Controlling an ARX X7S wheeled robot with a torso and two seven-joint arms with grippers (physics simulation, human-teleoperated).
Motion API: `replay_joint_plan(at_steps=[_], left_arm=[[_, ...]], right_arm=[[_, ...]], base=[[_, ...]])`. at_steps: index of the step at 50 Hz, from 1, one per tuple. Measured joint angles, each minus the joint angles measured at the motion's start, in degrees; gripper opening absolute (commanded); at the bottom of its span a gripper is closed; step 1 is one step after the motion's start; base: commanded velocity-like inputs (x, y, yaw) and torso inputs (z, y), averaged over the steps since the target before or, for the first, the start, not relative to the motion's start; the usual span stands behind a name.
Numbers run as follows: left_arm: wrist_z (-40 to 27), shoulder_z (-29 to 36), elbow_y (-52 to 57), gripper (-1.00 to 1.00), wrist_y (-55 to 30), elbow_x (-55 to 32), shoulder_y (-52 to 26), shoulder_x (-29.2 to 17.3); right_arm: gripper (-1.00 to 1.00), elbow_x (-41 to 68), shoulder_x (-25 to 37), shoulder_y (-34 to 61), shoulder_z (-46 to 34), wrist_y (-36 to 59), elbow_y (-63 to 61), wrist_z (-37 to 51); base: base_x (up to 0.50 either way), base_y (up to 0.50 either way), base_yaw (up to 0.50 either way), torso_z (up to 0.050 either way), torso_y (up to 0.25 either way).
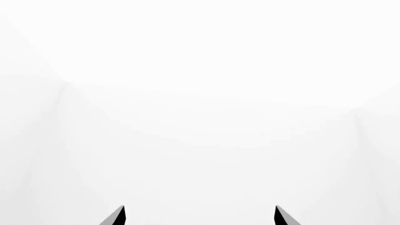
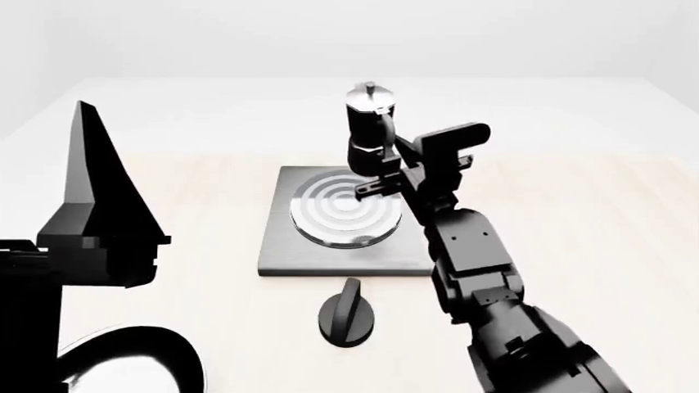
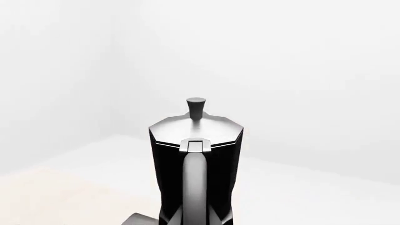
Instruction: Turn on the stove and put the moka pot on it.
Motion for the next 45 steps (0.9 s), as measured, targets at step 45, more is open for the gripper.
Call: replay_joint_plan(at_steps=[45], left_arm=[[-0.03,0.68,0.2,1.0,-1.27,0.57,0.01,-0.35]], right_arm=[[-1.0,44.06,-0.09,-0.6,-45.38,-10.95,-1.55,5.13]], base=[[0.0,0.0,0.0,0.0,-0.007]])
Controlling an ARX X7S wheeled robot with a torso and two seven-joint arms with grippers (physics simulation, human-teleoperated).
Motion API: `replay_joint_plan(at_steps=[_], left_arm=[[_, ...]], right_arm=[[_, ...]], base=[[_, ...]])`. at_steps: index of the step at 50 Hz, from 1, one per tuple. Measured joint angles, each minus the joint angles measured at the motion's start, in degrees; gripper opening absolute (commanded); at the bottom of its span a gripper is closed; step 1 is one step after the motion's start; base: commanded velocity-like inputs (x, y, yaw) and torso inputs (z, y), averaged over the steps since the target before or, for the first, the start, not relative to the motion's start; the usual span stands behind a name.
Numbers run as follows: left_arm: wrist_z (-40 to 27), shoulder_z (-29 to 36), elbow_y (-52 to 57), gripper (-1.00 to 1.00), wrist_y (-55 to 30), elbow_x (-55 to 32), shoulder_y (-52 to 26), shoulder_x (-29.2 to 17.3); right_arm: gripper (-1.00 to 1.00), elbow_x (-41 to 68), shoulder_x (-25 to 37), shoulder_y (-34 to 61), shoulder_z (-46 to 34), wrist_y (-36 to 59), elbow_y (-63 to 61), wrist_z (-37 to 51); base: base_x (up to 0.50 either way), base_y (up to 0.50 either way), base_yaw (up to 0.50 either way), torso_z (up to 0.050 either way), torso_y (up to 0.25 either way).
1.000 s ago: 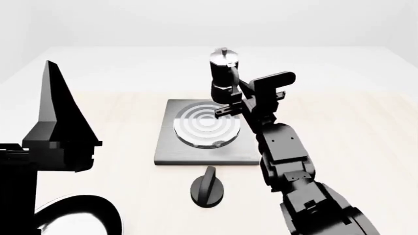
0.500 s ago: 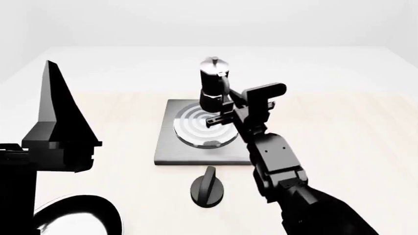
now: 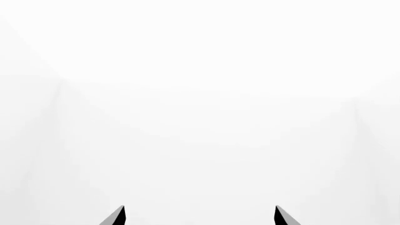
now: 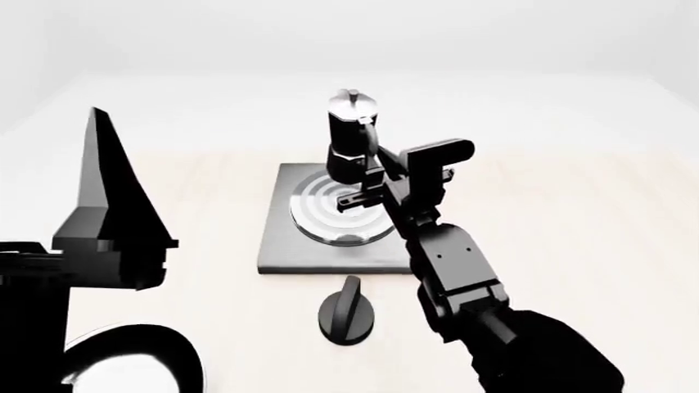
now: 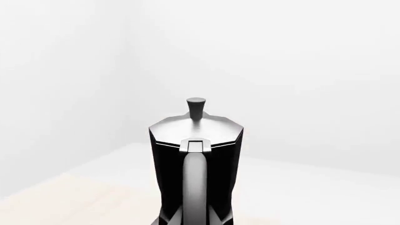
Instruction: Turn on the stove and put the moka pot on it.
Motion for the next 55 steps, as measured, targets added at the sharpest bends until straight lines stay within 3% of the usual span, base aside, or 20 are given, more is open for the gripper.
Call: replay_joint_plan(at_steps=[20,55], left_arm=[[0.15,0.14,-0.08,1.0,-0.03,0.0,0.02,0.03],[0.69,0.54,-0.54,1.0,0.69,0.09,0.09,0.62]], right_arm=[[-1.0,3.92,0.0,0.58,-4.51,-3.15,-0.39,1.55],[-1.0,3.97,0.0,1.81,-5.75,-6.03,-0.93,3.98]], base=[[0.0,0.0,0.0,0.0,-0.101],[0.0,0.0,0.0,0.0,-0.102]])
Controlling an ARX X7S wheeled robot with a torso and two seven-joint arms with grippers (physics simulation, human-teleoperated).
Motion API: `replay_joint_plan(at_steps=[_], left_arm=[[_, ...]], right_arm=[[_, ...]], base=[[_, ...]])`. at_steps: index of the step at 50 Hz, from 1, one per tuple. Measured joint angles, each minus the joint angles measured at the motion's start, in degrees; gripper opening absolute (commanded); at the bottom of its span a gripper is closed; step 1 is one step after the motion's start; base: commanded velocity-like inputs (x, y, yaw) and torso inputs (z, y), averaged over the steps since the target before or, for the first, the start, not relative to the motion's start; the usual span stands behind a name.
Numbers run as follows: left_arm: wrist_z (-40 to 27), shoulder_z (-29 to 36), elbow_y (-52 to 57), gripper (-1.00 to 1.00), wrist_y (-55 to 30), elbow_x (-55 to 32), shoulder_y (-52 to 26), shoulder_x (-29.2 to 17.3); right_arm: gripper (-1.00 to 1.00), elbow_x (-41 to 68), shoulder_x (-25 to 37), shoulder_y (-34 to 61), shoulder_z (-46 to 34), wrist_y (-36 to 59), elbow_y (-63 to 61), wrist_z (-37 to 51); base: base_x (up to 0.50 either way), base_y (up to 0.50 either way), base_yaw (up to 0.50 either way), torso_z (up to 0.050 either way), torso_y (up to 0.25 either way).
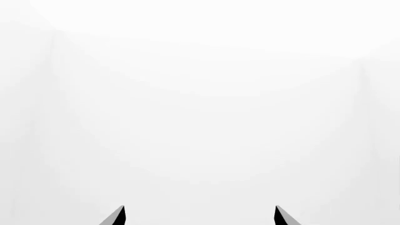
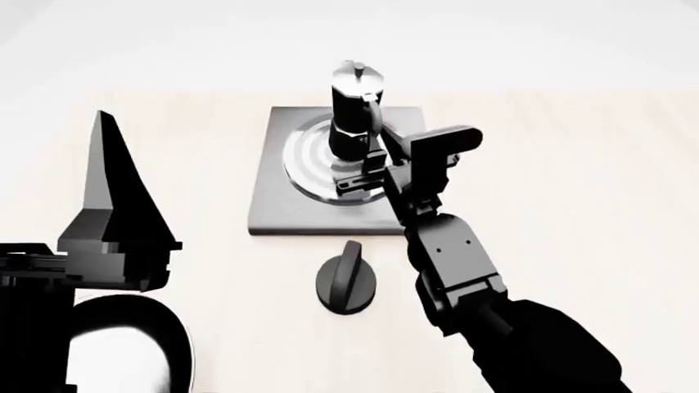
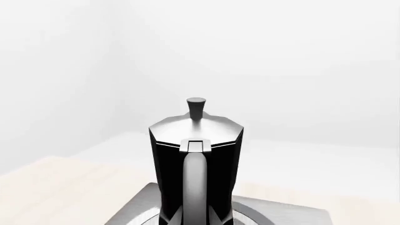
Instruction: Turn on the stove and put the moka pot on it.
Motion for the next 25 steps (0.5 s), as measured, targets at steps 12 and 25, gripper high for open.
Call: replay_joint_plan(at_steps=[12,25], left_arm=[[0.08,0.0,-0.02,1.0,0.16,-0.16,0.03,0.02],[0.32,0.11,-0.17,1.0,0.55,-0.4,0.07,0.26]], right_arm=[[-1.0,-0.12,0.01,0.13,0.14,-0.7,-0.08,0.57],[-1.0,-0.04,0.01,-0.16,0.39,-0.95,0.07,0.46]], base=[[0.0,0.0,0.0,0.0,-0.069],[0.0,0.0,0.0,0.0,0.0]])
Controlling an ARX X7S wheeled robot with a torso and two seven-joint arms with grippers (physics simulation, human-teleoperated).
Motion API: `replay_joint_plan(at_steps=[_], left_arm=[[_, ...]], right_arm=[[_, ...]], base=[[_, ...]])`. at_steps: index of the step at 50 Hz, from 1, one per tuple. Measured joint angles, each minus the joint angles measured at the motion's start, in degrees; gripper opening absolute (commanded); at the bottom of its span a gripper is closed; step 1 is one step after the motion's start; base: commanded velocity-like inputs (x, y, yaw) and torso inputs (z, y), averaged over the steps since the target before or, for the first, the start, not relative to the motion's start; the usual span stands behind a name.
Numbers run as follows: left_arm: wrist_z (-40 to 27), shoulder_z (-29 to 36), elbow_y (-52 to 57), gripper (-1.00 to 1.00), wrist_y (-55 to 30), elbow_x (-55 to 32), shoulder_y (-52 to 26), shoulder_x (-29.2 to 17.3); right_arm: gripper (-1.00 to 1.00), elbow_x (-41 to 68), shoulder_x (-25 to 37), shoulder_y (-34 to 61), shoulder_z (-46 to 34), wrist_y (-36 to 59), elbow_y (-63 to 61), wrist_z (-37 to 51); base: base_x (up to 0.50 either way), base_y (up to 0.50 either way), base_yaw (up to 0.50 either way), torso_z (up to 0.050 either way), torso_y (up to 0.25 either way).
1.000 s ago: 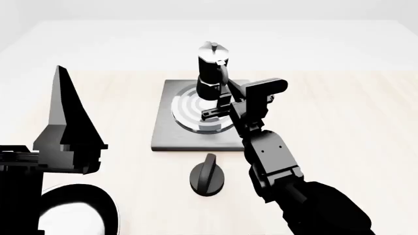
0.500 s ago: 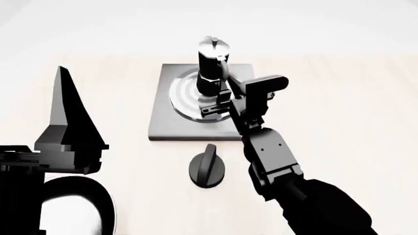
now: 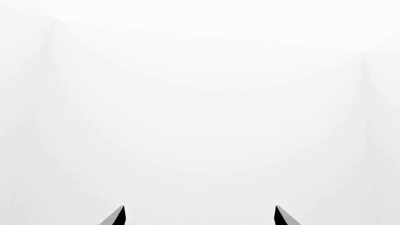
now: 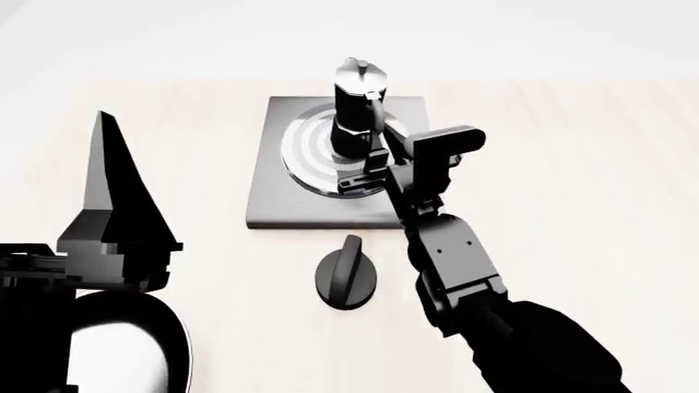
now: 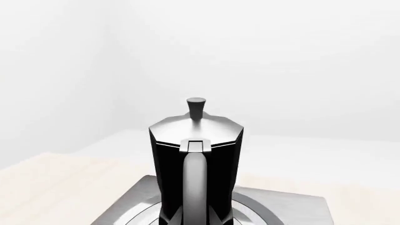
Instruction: Turn on the stove and put the moka pot on it.
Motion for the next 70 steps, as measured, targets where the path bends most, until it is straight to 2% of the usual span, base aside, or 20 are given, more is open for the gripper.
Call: replay_joint_plan(at_steps=[9,10,45,58,70], left_arm=[[0.17,0.11,-0.13,1.0,0.22,-0.03,0.08,0.14],[0.19,0.13,-0.14,1.0,0.24,-0.02,0.09,0.16],[0.36,0.18,-0.38,1.0,0.5,-0.09,0.16,0.33],[-0.37,-0.31,-0.34,1.0,-0.09,-0.32,-0.21,0.14],[-1.5,-1.0,0.47,1.0,-2.43,-0.7,-3.09,-0.37]], right_arm=[[-1.0,0.13,0.0,-0.26,0.04,0.12,0.16,-0.18],[1.0,0.14,-0.01,-0.31,0.05,0.13,0.18,-0.19],[1.0,-2.33,0.35,2.25,1.37,-0.26,-1.91,0.94],[1.0,-6.2,8.29,7.72,-0.21,-0.69,-17.78,11.63],[1.0,-12.73,18.02,15.54,-1.67,1.28,-35.82,28.77]], base=[[0.0,0.0,0.0,0.0,0.0],[0.0,0.0,0.0,0.0,0.0],[0.0,0.0,0.0,0.0,0.0],[0.0,0.0,0.0,0.0,0.0],[0.0,0.0,0.0,0.0,0.0]])
